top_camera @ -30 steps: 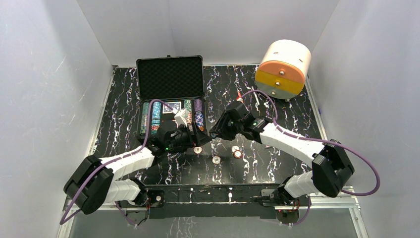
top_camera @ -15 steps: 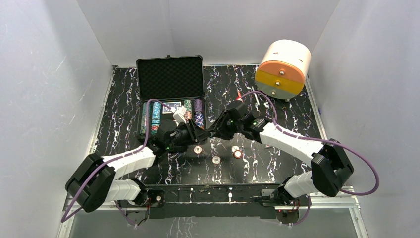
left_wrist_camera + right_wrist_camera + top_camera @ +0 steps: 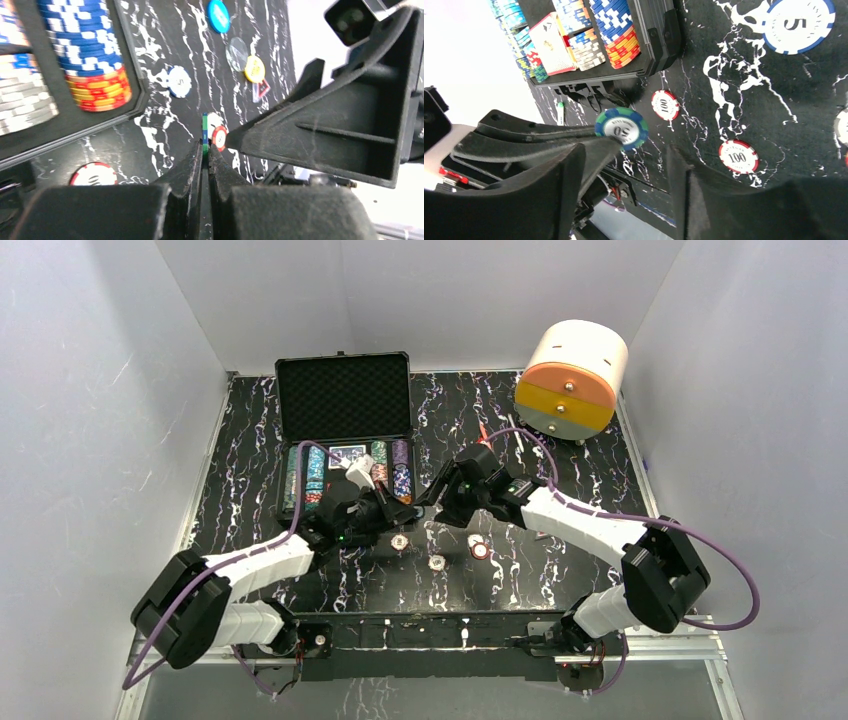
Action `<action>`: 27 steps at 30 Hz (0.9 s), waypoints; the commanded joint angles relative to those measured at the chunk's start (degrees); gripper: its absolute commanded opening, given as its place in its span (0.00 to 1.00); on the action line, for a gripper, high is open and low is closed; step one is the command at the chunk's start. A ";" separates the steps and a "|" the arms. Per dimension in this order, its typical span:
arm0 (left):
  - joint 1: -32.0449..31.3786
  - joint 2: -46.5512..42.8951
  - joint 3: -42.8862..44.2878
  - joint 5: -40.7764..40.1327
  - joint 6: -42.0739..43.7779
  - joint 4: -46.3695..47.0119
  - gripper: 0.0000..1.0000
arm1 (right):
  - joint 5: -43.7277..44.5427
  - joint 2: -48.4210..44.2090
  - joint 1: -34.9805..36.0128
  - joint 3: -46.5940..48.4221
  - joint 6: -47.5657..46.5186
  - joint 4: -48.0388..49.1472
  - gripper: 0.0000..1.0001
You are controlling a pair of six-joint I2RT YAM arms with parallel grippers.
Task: Pack up texas hold em set
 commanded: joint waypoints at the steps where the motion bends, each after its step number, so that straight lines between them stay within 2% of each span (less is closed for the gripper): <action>1: -0.06 -5.01 4.74 -10.13 1.36 -13.65 0.00 | 2.68 -2.29 -1.59 2.53 -3.32 -2.62 0.74; 4: -0.06 -8.15 8.57 -19.01 -0.71 -28.62 0.00 | 6.09 -4.24 -2.78 3.66 -5.98 -5.98 0.77; 6: -0.06 -10.00 12.32 -26.69 -4.98 -40.71 0.00 | 8.13 -5.98 -3.21 3.49 -7.13 -7.62 0.77; 11: 0.03 -7.93 26.95 -45.14 -22.48 -74.89 0.00 | 11.33 -11.22 -3.43 0.63 -8.61 -9.83 0.76; 15: 0.10 -4.11 34.53 -53.34 -36.06 -92.97 0.00 | 13.19 -15.37 -3.47 -3.20 -8.60 -8.48 0.76; 17: 0.81 -2.13 35.94 -55.22 -39.85 -97.56 0.00 | 13.35 -16.86 -3.53 -4.96 -7.67 -7.67 0.75; 20: 4.46 0.66 36.52 -53.91 -40.69 -99.32 0.00 | 12.69 -17.84 -3.54 -5.87 -7.26 -7.60 0.74; 24: 10.44 2.74 36.16 -49.70 -37.46 -96.06 0.00 | 12.85 -18.04 -3.55 -5.79 -7.47 -8.48 0.74; 27: 12.28 2.68 35.90 -49.62 -35.48 -92.97 0.00 | 12.91 -17.29 -3.45 -5.27 -7.55 -8.97 0.73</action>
